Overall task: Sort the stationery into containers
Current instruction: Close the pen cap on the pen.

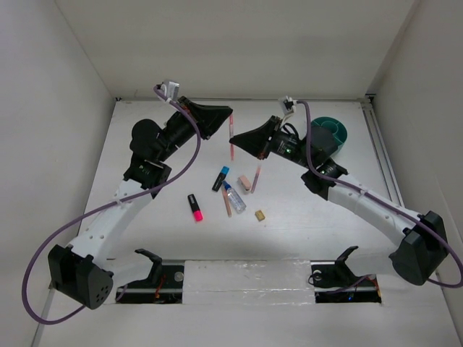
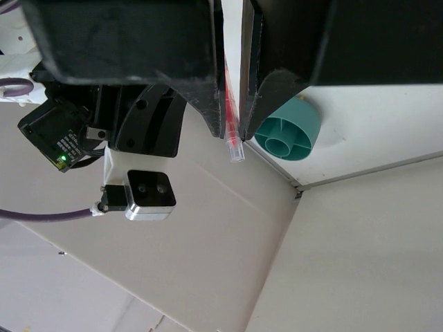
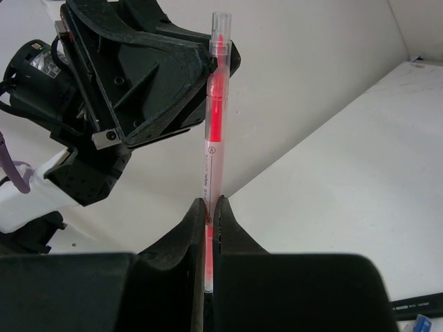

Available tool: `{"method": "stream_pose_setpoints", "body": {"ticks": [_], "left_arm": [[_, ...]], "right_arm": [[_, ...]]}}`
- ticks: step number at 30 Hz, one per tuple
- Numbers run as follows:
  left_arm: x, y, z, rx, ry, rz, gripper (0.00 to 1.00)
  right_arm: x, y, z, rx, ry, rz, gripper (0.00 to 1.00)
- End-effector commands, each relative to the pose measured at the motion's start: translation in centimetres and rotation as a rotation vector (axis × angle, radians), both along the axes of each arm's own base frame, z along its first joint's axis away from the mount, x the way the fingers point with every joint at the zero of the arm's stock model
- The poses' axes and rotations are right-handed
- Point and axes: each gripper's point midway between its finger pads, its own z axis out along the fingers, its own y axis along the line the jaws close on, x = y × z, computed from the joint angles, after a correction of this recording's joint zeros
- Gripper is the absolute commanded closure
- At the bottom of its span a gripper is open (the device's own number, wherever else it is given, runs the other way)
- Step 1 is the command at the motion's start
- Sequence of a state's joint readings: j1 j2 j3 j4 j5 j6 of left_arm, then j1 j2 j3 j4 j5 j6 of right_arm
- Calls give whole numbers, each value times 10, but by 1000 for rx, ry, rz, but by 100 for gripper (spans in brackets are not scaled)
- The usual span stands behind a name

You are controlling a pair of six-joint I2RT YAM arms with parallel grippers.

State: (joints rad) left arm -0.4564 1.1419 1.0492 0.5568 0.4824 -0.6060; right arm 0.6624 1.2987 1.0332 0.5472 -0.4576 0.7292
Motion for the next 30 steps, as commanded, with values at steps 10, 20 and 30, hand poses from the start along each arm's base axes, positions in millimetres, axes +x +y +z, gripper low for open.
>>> {"method": "stream_pose_setpoints", "body": {"ticks": [10, 20, 30], "left_arm": [[-25, -7, -45, 149, 129, -96, 74], [-36, 41, -11, 21, 56, 149, 0], [-14, 109, -16, -30, 187, 545, 0]], "right_arm": [[-28, -9, 89, 180, -364, -47, 100], [15, 42, -22, -13, -200, -91, 100], [109, -22, -57, -173, -322, -397, 100]]}}
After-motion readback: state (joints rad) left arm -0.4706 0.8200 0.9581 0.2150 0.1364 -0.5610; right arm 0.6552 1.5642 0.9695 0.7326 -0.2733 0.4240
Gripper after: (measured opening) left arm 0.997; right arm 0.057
